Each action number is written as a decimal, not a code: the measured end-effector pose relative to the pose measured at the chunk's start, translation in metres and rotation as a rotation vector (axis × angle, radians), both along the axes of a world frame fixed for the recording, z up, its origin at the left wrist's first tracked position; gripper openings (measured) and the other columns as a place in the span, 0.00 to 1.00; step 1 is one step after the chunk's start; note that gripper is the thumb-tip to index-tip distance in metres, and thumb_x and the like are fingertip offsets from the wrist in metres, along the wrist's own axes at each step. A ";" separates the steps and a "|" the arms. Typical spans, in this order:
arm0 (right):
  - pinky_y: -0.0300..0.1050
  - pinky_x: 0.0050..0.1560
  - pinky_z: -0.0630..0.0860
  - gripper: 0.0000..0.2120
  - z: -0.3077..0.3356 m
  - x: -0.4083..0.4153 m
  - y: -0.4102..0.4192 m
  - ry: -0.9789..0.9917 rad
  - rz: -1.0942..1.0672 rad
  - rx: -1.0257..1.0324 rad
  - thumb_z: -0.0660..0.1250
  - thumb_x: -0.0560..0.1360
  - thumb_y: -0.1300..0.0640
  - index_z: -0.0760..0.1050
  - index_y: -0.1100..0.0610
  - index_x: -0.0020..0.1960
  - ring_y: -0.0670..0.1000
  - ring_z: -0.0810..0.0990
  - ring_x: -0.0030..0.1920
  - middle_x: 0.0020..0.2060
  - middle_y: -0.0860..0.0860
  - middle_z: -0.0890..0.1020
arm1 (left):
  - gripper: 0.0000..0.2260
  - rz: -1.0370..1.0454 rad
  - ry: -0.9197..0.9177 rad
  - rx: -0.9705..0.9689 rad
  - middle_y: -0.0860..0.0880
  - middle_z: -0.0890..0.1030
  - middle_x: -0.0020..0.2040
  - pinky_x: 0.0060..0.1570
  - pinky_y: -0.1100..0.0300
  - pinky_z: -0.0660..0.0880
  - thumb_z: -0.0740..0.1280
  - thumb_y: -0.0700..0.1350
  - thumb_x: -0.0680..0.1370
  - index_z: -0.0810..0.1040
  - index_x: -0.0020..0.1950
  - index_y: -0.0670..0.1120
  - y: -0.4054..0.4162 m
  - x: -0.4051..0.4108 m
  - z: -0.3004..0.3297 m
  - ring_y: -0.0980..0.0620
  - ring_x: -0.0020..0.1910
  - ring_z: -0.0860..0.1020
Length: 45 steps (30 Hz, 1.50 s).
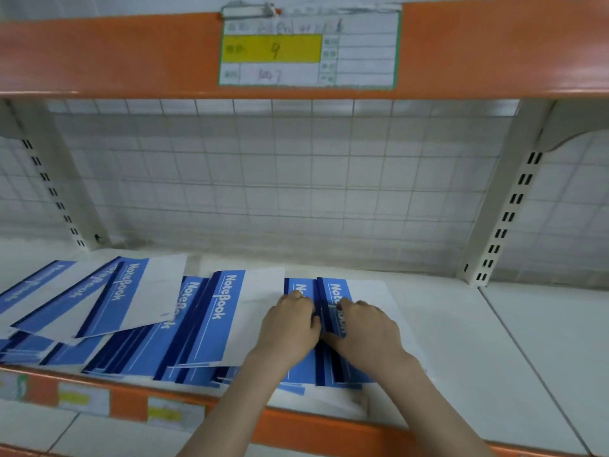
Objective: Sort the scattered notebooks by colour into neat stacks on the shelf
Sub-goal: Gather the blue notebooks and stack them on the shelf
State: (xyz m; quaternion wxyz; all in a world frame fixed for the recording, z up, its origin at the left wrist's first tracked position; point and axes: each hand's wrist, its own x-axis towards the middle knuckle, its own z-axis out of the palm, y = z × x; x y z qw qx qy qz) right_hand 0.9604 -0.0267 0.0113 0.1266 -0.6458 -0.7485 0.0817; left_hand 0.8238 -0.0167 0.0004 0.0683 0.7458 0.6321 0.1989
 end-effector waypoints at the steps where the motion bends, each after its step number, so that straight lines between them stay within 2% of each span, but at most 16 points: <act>1: 0.43 0.40 0.68 0.20 0.001 0.001 0.000 0.010 -0.010 -0.006 0.65 0.71 0.39 0.69 0.53 0.53 0.53 0.76 0.47 0.47 0.50 0.77 | 0.09 0.007 -0.026 -0.003 0.48 0.75 0.53 0.51 0.56 0.74 0.61 0.45 0.79 0.78 0.52 0.43 0.002 0.000 0.000 0.51 0.51 0.74; 4: 0.42 0.38 0.68 0.16 0.002 0.003 0.001 0.038 -0.010 -0.009 0.66 0.71 0.44 0.67 0.53 0.51 0.53 0.77 0.44 0.44 0.50 0.78 | 0.08 0.032 -0.083 0.003 0.48 0.76 0.49 0.46 0.58 0.74 0.61 0.42 0.78 0.79 0.47 0.42 0.007 -0.001 -0.002 0.52 0.46 0.75; 7: 0.44 0.34 0.67 0.25 0.001 0.003 0.000 0.090 -0.012 0.073 0.60 0.75 0.53 0.58 0.53 0.70 0.53 0.74 0.35 0.38 0.51 0.76 | 0.08 0.028 -0.147 0.008 0.49 0.77 0.45 0.44 0.58 0.75 0.63 0.43 0.77 0.80 0.44 0.42 0.010 -0.004 -0.006 0.54 0.42 0.75; 10: 0.39 0.28 0.64 0.29 0.008 0.015 0.003 0.211 -0.047 0.125 0.55 0.77 0.63 0.53 0.50 0.76 0.49 0.70 0.29 0.32 0.51 0.76 | 0.05 -0.003 -0.252 -0.015 0.54 0.77 0.48 0.43 0.66 0.73 0.64 0.42 0.77 0.80 0.46 0.47 0.013 -0.011 -0.014 0.59 0.43 0.75; 14: 0.39 0.47 0.71 0.18 0.021 0.024 0.005 0.304 -0.129 0.045 0.54 0.78 0.63 0.72 0.59 0.65 0.56 0.79 0.53 0.58 0.57 0.79 | 0.15 -0.017 -0.388 -0.070 0.60 0.75 0.49 0.41 0.76 0.67 0.63 0.35 0.75 0.78 0.49 0.55 0.015 -0.020 -0.020 0.63 0.46 0.74; 17: 0.45 0.45 0.73 0.13 0.019 0.004 -0.004 0.262 -0.044 -0.037 0.60 0.76 0.52 0.74 0.58 0.55 0.60 0.79 0.52 0.48 0.54 0.80 | 0.14 -0.021 -0.386 -0.044 0.59 0.76 0.48 0.39 0.78 0.66 0.63 0.35 0.75 0.80 0.53 0.52 0.017 -0.020 -0.020 0.63 0.45 0.74; 19: 0.44 0.41 0.71 0.18 0.015 -0.010 -0.008 0.099 -0.017 -0.054 0.64 0.73 0.42 0.71 0.55 0.53 0.57 0.79 0.49 0.46 0.52 0.80 | 0.14 -0.034 -0.392 -0.028 0.58 0.76 0.49 0.39 0.77 0.67 0.63 0.34 0.76 0.81 0.54 0.50 0.016 -0.020 -0.021 0.61 0.46 0.74; 22: 0.43 0.37 0.68 0.18 0.012 -0.023 -0.008 -0.083 -0.011 -0.033 0.64 0.73 0.44 0.67 0.56 0.54 0.55 0.79 0.47 0.47 0.53 0.79 | 0.15 -0.066 -0.411 -0.013 0.57 0.76 0.48 0.41 0.78 0.68 0.63 0.34 0.76 0.81 0.54 0.49 0.014 -0.022 -0.021 0.60 0.46 0.75; 25: 0.43 0.37 0.67 0.12 0.012 -0.027 -0.004 -0.072 0.000 -0.021 0.61 0.73 0.49 0.64 0.56 0.49 0.55 0.78 0.44 0.44 0.53 0.78 | 0.15 -0.090 -0.404 0.012 0.57 0.76 0.47 0.44 0.76 0.68 0.62 0.33 0.75 0.82 0.54 0.49 0.010 -0.022 -0.021 0.60 0.46 0.75; 27: 0.43 0.38 0.66 0.13 0.010 -0.027 -0.002 -0.042 0.004 0.028 0.58 0.76 0.51 0.65 0.57 0.58 0.56 0.78 0.45 0.47 0.55 0.79 | 0.14 -0.099 -0.387 0.024 0.56 0.77 0.48 0.48 0.72 0.70 0.62 0.34 0.76 0.82 0.53 0.49 0.008 -0.021 -0.020 0.59 0.48 0.75; 29: 0.43 0.37 0.66 0.28 0.007 -0.026 0.000 -0.036 0.011 0.082 0.54 0.79 0.54 0.49 0.54 0.76 0.56 0.74 0.40 0.44 0.55 0.78 | 0.14 -0.102 -0.394 0.035 0.55 0.77 0.49 0.50 0.69 0.72 0.62 0.34 0.76 0.81 0.52 0.49 0.006 -0.020 -0.019 0.59 0.48 0.75; 30: 0.43 0.35 0.65 0.31 0.007 -0.025 0.001 -0.053 0.024 0.107 0.53 0.79 0.55 0.40 0.51 0.77 0.54 0.72 0.38 0.41 0.54 0.76 | 0.13 -0.105 -0.407 0.035 0.56 0.77 0.49 0.49 0.70 0.71 0.62 0.34 0.76 0.81 0.52 0.50 0.005 -0.021 -0.018 0.60 0.47 0.75; 32: 0.43 0.36 0.66 0.30 0.010 -0.023 0.001 -0.079 0.032 0.097 0.52 0.79 0.58 0.43 0.50 0.77 0.55 0.72 0.39 0.42 0.54 0.75 | 0.13 -0.114 -0.448 0.020 0.58 0.77 0.48 0.47 0.74 0.70 0.62 0.34 0.76 0.80 0.52 0.50 0.003 -0.022 -0.016 0.61 0.46 0.75; 36: 0.43 0.40 0.67 0.10 0.020 -0.016 0.004 -0.039 0.006 -0.014 0.53 0.78 0.60 0.71 0.57 0.55 0.60 0.77 0.51 0.54 0.58 0.79 | 0.13 -0.155 -0.588 -0.071 0.57 0.81 0.45 0.44 0.73 0.72 0.63 0.35 0.76 0.80 0.48 0.52 -0.002 -0.020 -0.011 0.61 0.44 0.78; 39: 0.44 0.39 0.66 0.09 0.025 -0.014 0.005 0.042 0.001 -0.052 0.53 0.77 0.61 0.63 0.56 0.38 0.60 0.75 0.45 0.50 0.58 0.79 | 0.15 -0.222 -0.636 -0.174 0.59 0.80 0.40 0.41 0.72 0.72 0.63 0.36 0.75 0.77 0.41 0.57 -0.004 -0.009 -0.007 0.62 0.41 0.78; 45: 0.45 0.38 0.66 0.13 0.032 -0.021 0.007 0.109 0.032 -0.051 0.51 0.77 0.61 0.57 0.54 0.34 0.57 0.71 0.39 0.40 0.55 0.75 | 0.12 -0.220 -0.938 -0.159 0.54 0.80 0.38 0.42 0.66 0.74 0.60 0.33 0.77 0.77 0.43 0.49 -0.007 0.008 -0.002 0.60 0.41 0.78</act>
